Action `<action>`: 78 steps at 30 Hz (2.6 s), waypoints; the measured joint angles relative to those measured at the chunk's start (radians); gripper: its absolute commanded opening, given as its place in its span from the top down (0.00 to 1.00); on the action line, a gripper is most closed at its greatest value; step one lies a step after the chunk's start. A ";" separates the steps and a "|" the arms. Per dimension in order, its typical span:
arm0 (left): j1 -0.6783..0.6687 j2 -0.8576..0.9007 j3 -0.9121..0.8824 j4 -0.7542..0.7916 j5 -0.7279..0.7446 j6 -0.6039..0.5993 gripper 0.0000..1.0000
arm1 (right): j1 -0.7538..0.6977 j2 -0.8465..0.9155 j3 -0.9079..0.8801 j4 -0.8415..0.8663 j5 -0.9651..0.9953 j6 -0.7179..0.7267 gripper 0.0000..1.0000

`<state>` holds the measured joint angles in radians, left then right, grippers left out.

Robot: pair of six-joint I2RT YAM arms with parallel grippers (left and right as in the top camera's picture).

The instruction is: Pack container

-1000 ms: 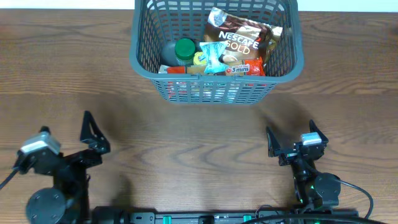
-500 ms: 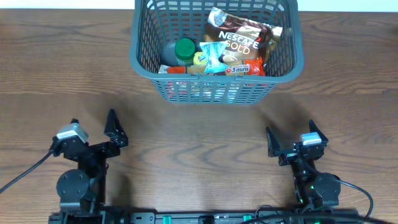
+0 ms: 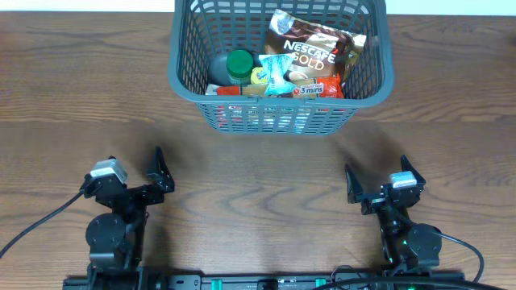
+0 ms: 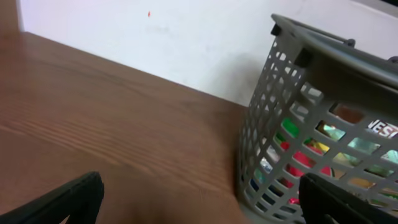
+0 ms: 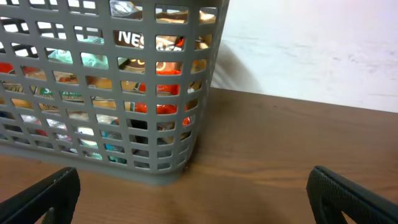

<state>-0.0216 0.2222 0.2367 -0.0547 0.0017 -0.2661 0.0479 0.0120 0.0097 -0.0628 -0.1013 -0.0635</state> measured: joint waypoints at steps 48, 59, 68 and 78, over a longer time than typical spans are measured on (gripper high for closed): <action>0.000 -0.211 -0.230 0.119 0.001 0.037 0.01 | 0.000 0.000 0.000 0.000 0.000 0.000 0.01; 0.000 -0.211 -0.230 0.118 0.003 0.293 0.01 | 0.000 0.000 0.000 0.000 0.000 0.000 0.01; 0.000 -0.211 -0.230 0.081 0.003 0.327 0.01 | 0.000 0.000 0.000 0.000 0.000 0.000 0.01; 0.000 -0.211 -0.219 0.029 0.022 0.335 0.01 | 0.000 0.000 0.000 0.000 0.000 0.000 0.01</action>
<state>-0.0216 0.0113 0.0181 -0.0257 0.0235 0.0685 0.0479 0.0120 0.0097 -0.0628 -0.1013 -0.0639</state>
